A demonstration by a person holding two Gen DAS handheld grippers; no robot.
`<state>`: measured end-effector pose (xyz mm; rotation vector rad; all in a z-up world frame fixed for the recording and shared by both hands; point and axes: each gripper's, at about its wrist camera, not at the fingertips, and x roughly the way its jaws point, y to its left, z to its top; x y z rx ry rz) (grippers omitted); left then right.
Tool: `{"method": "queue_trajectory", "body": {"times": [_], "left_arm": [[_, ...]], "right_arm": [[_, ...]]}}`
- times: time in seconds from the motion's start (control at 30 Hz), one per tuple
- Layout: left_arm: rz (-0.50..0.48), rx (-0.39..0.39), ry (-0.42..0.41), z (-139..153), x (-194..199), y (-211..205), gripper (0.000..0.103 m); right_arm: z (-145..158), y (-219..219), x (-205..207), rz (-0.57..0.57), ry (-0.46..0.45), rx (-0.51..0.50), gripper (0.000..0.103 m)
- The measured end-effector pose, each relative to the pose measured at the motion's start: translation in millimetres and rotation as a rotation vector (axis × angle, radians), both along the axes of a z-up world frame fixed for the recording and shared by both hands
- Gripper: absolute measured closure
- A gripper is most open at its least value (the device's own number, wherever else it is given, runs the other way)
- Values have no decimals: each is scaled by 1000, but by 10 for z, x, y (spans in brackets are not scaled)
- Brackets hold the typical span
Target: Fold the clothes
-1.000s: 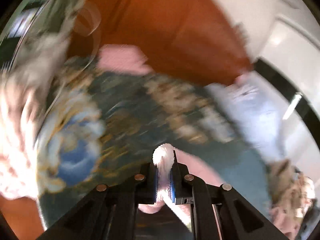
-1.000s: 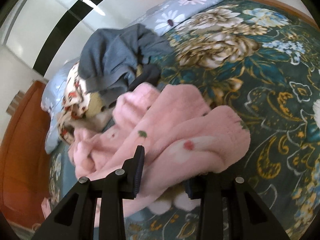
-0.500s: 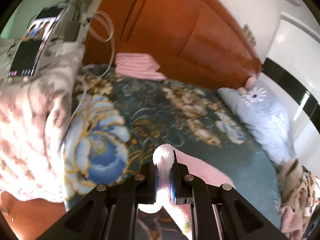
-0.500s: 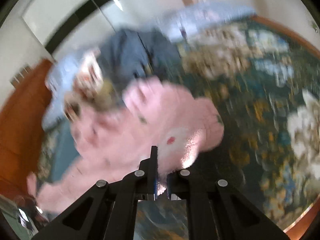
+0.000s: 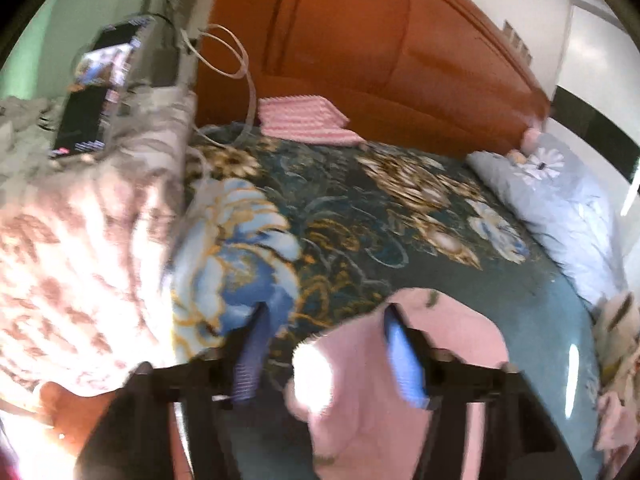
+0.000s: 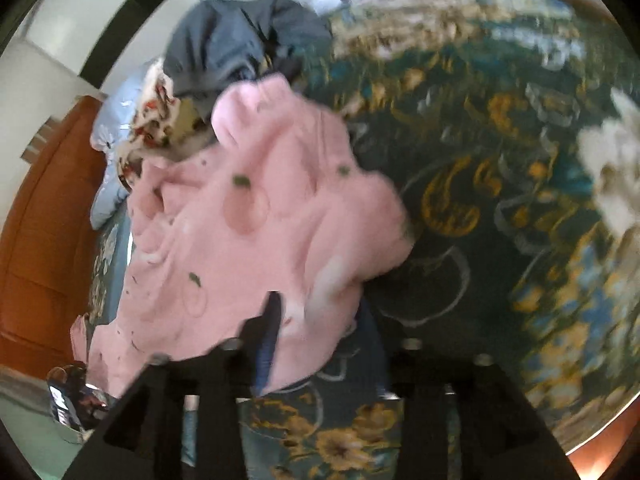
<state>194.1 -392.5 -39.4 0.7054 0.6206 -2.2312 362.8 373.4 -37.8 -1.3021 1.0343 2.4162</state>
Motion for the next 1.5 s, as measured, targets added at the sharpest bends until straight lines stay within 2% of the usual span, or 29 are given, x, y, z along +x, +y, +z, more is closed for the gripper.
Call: {"method": "queue_trajectory", "body": {"times": [0.07,0.13,0.2,0.27,0.33,0.4,0.43,0.47,0.5,0.53,0.6,0.73,0.83,0.9,0.97,1.03,1.27,1.37,1.43,1.5], "left_arm": [[38,-41,-33,53,49,78,38],[23,-56,-20,102,82,168,38],[-92,5,46,161,64,312,38],[-184,55,98,192,35,465,38],[-277,76,119,193,-21,672,38],[-343,61,103,175,-102,861,38],[-365,50,92,167,-144,940,38],[-385,46,86,161,-176,1005,38],[-406,43,83,155,-206,1066,38],[-432,50,81,150,-246,1130,38],[-468,75,78,120,-297,1220,38],[-513,115,75,83,-365,1362,38],[-531,142,93,98,-389,1398,38],[-541,162,105,105,-389,1387,38],[-546,184,112,95,-393,1379,38],[-550,207,119,83,-398,1372,38],[-586,255,109,1,-461,1446,38],[-608,268,99,-32,-496,1482,38],[-610,267,97,-36,-498,1487,38],[-609,267,94,-46,-497,1486,38]], "right_arm": [[-15,143,63,-49,26,-19,57],[-123,320,72,-119,41,-85,57],[-232,496,80,-189,56,-151,56],[-377,568,-8,-213,90,-260,56],[-517,613,-78,-253,118,-375,54],[-639,644,-127,-315,142,-482,54],[-654,657,-130,-335,147,-503,54],[-628,648,-149,-341,145,-493,54],[-603,639,-167,-347,143,-483,58],[-576,629,-186,-353,141,-472,69],[-467,590,-241,-326,137,-421,74],[-74,526,-200,-309,216,-338,77],[325,566,53,-348,297,-275,80],[559,601,245,-377,339,-224,91],[685,655,461,-412,357,-194,91],[668,682,605,-448,321,-152,91],[184,831,1064,-593,180,-205,91],[90,896,1127,-605,137,-185,91],[84,873,1043,-569,96,-135,90],[157,851,927,-538,78,-69,83]]}}
